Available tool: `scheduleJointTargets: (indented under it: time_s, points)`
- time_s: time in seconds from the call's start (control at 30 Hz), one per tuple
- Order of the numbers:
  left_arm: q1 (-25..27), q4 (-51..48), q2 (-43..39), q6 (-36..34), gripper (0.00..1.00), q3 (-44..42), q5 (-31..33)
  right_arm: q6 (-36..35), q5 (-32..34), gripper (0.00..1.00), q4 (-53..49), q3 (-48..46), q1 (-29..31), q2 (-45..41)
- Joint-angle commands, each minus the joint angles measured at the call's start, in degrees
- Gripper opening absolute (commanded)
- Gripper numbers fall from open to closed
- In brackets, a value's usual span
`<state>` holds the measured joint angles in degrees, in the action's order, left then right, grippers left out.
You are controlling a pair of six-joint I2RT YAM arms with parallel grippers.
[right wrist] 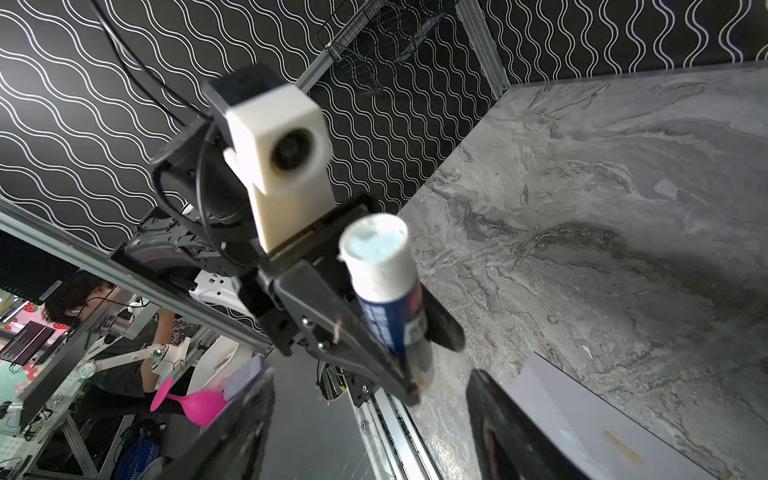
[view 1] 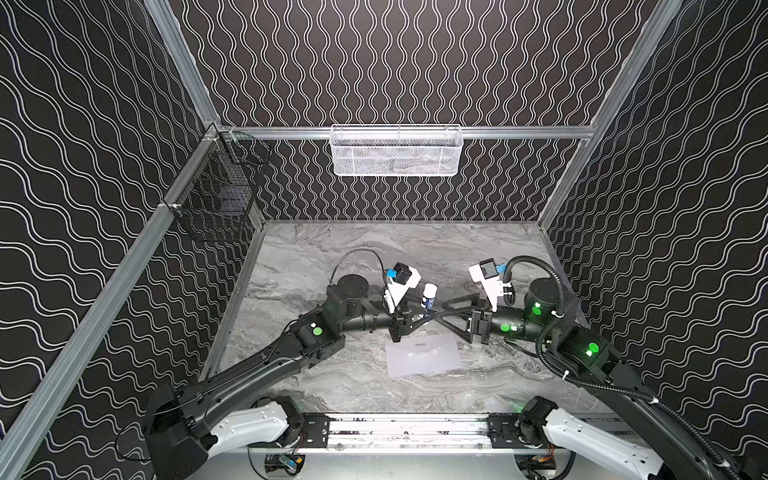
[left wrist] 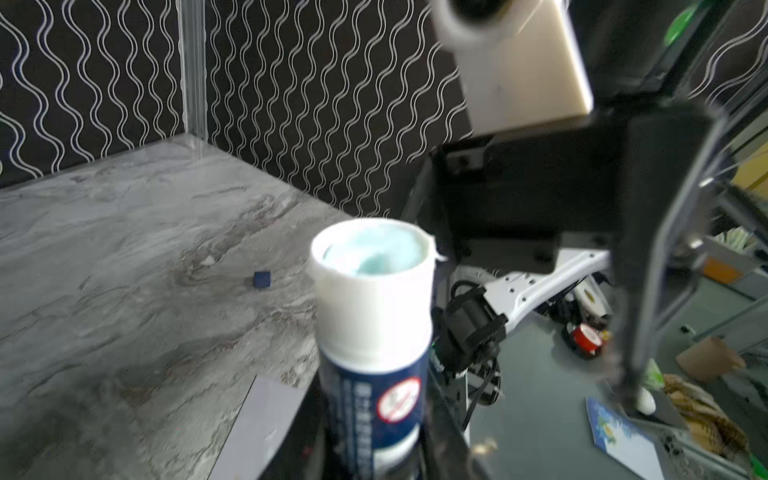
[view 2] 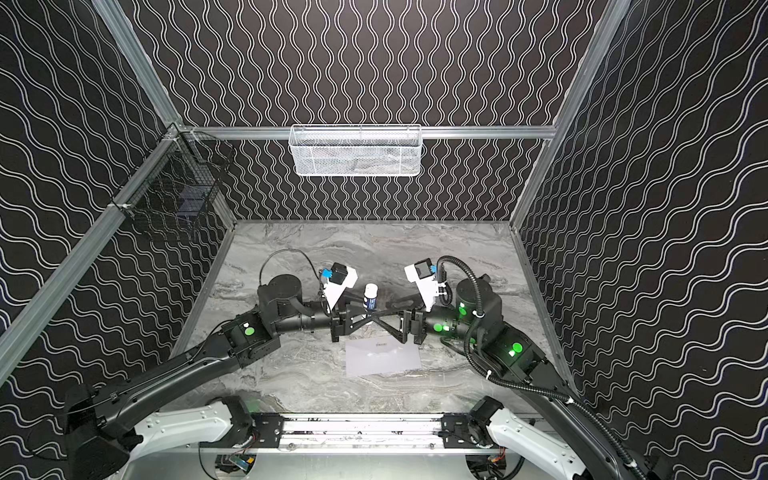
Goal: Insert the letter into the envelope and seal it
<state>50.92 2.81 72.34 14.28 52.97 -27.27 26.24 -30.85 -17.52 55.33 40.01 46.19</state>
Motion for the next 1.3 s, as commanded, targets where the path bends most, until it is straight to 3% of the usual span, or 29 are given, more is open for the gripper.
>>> scheduleJointTargets:
  time_s: [0.0,0.17,0.23,0.47,0.6,0.67,0.77,0.97,1.17,1.27]
  points:
    - [0.71,-4.41,0.77,-7.79,0.0,1.23,-1.14,-1.56,-0.97,0.77,0.23,1.14,-0.09,1.16]
    - [1.69,-4.26,1.07,-8.3,0.0,1.99,-2.15,-3.22,0.0,0.72,-0.93,4.02,-0.02,5.72]
    - [1.91,-4.23,1.08,-8.22,0.0,2.22,-2.33,-3.0,-0.57,0.65,-0.58,4.17,-0.09,7.07]
    - [1.99,-5.03,0.75,-8.21,0.01,2.4,-1.52,-0.29,-3.72,0.24,3.45,2.43,-0.05,7.65]
    - [1.99,-5.35,0.15,-8.1,0.26,2.4,-0.07,0.37,-1.43,0.12,2.4,2.18,-0.13,7.73]
    - [1.99,-5.36,-0.05,-7.86,0.38,2.31,0.89,1.52,-0.92,0.11,2.94,2.15,-0.47,7.68]
    - [2.02,-4.54,-0.31,-7.56,0.41,1.81,0.69,3.56,-1.9,0.11,4.95,-0.37,-1.5,7.27]
    - [2.02,-2.04,-0.29,-6.2,0.33,0.56,-0.23,5.38,-3.69,0.1,7.47,-1.77,-2.31,7.56]
    - [2.01,-1.45,-0.3,-5.61,0.18,-0.23,-0.16,5.95,-3.95,0.11,8.29,-1.79,-2.39,7.54]
    - [1.99,-1.97,-0.37,-5.58,0.09,-0.32,0.3,6.27,-3.87,0.16,8.44,-2.05,-2.48,7.57]
